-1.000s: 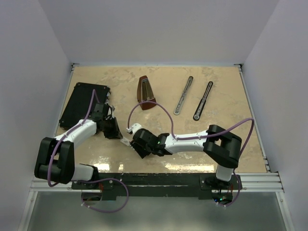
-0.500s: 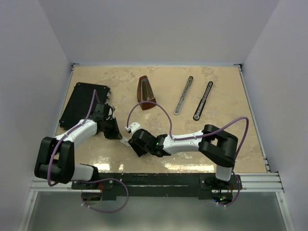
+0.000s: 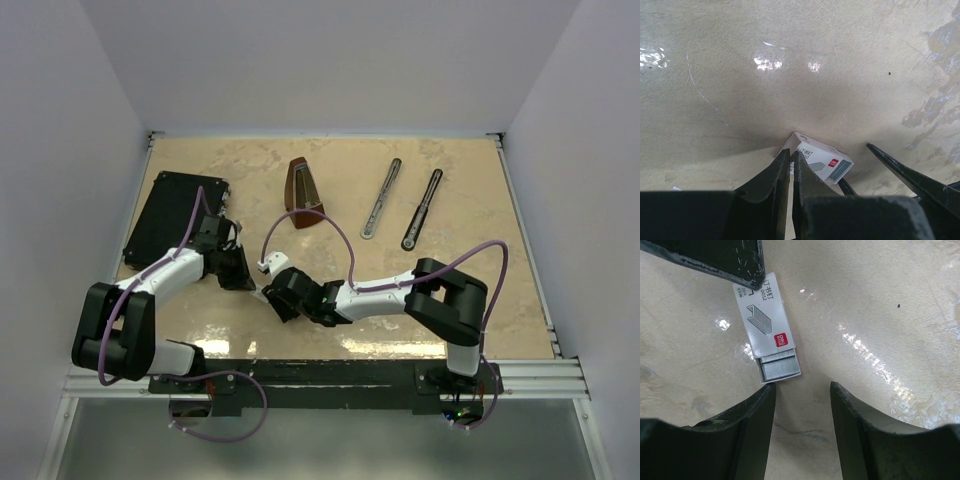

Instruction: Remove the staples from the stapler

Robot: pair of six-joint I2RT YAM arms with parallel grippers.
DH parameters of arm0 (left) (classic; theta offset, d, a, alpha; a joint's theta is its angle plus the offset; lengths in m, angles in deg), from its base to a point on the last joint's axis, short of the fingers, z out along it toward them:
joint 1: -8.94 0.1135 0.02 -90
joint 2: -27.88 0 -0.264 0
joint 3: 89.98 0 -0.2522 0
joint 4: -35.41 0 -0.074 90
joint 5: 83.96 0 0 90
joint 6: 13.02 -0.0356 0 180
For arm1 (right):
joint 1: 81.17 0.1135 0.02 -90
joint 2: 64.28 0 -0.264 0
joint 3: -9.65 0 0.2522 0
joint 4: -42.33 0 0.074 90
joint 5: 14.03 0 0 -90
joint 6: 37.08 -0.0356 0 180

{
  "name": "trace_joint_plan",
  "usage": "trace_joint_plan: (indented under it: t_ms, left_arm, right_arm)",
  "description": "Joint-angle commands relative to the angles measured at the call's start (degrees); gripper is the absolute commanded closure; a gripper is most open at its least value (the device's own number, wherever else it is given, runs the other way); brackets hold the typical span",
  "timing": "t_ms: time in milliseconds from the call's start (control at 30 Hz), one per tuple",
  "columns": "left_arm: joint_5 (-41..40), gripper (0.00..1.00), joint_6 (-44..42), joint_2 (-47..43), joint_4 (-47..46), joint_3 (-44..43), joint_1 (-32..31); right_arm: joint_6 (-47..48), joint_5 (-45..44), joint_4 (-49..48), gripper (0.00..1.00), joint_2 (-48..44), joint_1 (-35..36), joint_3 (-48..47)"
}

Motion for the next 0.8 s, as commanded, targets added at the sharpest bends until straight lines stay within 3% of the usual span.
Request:
trace_joint_plan:
  t_ms: [0,333,767]
  left_arm:
    - [1.36,0.89,0.59,0.05,-0.58,-0.04,-0.61]
    - [2.68,0.87,0.59,0.23,-1.20,0.31,-1.75]
    - [3.04,0.86,4.02,-0.74,-2.96,2.16,-4.83]
  right_arm:
    - [0.04,-0.45,-0.87,0.48,1.83,-0.35,-0.15]
    - [-0.05,-2.47,-8.60,0.49,1.57,-0.35,2.23]
    - [-0.58,-6.61,-11.77,0.50,0.78,-0.87,6.09]
